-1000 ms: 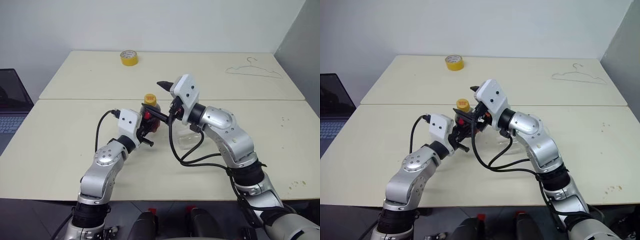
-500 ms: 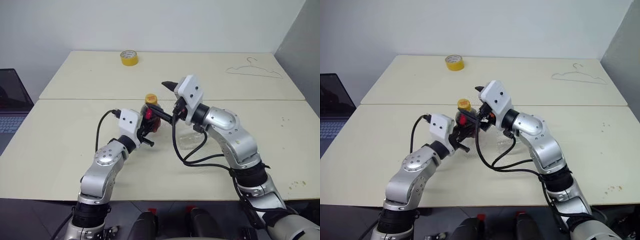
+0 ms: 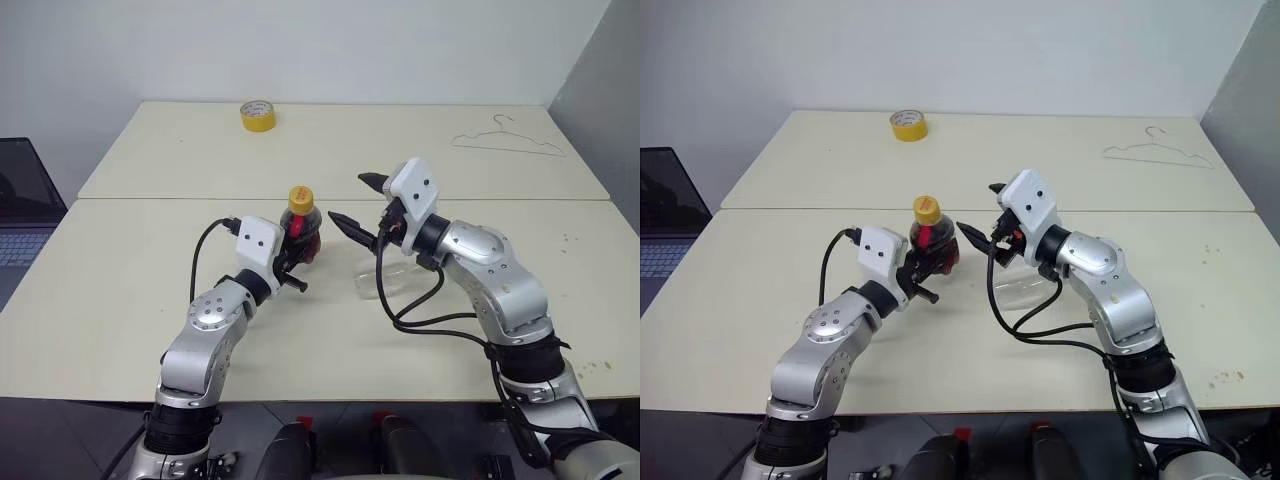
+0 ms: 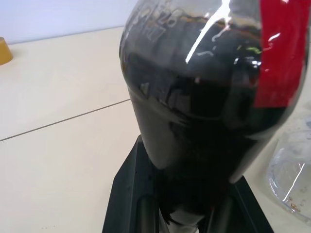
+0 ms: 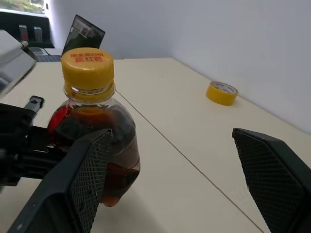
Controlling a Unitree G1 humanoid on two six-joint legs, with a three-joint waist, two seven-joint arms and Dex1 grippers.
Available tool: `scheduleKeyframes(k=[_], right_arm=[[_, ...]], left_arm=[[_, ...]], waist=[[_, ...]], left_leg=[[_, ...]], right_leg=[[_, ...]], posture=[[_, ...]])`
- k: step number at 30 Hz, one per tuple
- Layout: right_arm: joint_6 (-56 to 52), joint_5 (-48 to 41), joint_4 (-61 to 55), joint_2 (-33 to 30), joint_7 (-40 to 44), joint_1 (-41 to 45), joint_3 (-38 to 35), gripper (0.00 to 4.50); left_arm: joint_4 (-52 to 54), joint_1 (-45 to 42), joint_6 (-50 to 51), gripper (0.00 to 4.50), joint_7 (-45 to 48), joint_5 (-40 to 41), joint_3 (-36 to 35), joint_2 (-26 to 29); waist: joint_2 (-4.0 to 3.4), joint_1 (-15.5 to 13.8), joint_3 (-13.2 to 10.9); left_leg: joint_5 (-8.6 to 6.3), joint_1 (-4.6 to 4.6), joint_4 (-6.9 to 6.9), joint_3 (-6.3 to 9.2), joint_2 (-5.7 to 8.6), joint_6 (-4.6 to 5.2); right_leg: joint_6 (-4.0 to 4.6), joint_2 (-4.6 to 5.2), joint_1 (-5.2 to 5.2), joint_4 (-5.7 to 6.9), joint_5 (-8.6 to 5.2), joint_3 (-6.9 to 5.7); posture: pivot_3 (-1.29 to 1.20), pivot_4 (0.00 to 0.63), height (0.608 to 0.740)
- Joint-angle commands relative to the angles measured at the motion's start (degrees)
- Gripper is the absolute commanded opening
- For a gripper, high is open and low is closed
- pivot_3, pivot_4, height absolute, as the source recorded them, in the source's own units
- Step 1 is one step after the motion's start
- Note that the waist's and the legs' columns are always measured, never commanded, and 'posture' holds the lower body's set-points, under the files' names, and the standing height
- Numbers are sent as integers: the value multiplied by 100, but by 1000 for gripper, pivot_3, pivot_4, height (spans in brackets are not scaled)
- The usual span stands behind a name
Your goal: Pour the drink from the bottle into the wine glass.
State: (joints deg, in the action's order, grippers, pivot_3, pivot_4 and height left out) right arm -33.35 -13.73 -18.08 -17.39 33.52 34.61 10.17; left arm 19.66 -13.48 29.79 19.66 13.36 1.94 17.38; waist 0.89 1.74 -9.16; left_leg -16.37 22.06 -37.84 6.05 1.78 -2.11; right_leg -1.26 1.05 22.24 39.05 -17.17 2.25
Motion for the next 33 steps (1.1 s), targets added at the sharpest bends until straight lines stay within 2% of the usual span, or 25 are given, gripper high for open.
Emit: scheduleKeyframes(k=[1,11,23,24,25,32,33], right_arm=[[-572,-683,-582,136,194,156,-89,4224],[-916,-791,-174,723,-297,702,-48,4224],[-709,-586,148,898,-485,797,100,4224],[-699,-574,152,897,-488,795,101,3854],[-683,-561,156,895,-492,794,99,3678],[-566,-525,163,857,-482,794,98,1272],[-553,-525,159,842,-469,793,100,1234]], left_arm=[[204,-137,-216,540,28,-36,-33,12],[197,-141,-227,540,35,-76,11,-15],[205,-142,-240,540,50,-92,23,-18],[204,-142,-242,540,52,-94,24,-16],[203,-142,-244,540,52,-95,23,-17],[205,-136,-245,540,56,-94,20,-16],[205,-136,-243,540,55,-92,18,-15]], waist=[[0,4,0],[0,-4,0],[0,-2,0],[0,-2,0],[0,-2,0],[0,1,0],[0,1,0]], left_leg=[[0,0,0,0,0,0],[0,0,-1,1,0,0],[0,0,0,1,0,0],[0,0,0,1,0,0],[0,0,0,1,1,0],[0,0,0,1,0,0],[0,0,0,1,0,0]], right_leg=[[0,0,0,0,0,0],[0,0,1,0,0,0],[0,0,2,1,0,-1],[0,0,2,1,0,-1],[0,0,2,1,0,0],[0,0,2,1,0,-1],[0,0,2,1,0,-1]], posture=[[0,150,740],[0,150,740],[0,150,740],[0,150,740],[0,150,740],[0,150,740],[0,150,740]])
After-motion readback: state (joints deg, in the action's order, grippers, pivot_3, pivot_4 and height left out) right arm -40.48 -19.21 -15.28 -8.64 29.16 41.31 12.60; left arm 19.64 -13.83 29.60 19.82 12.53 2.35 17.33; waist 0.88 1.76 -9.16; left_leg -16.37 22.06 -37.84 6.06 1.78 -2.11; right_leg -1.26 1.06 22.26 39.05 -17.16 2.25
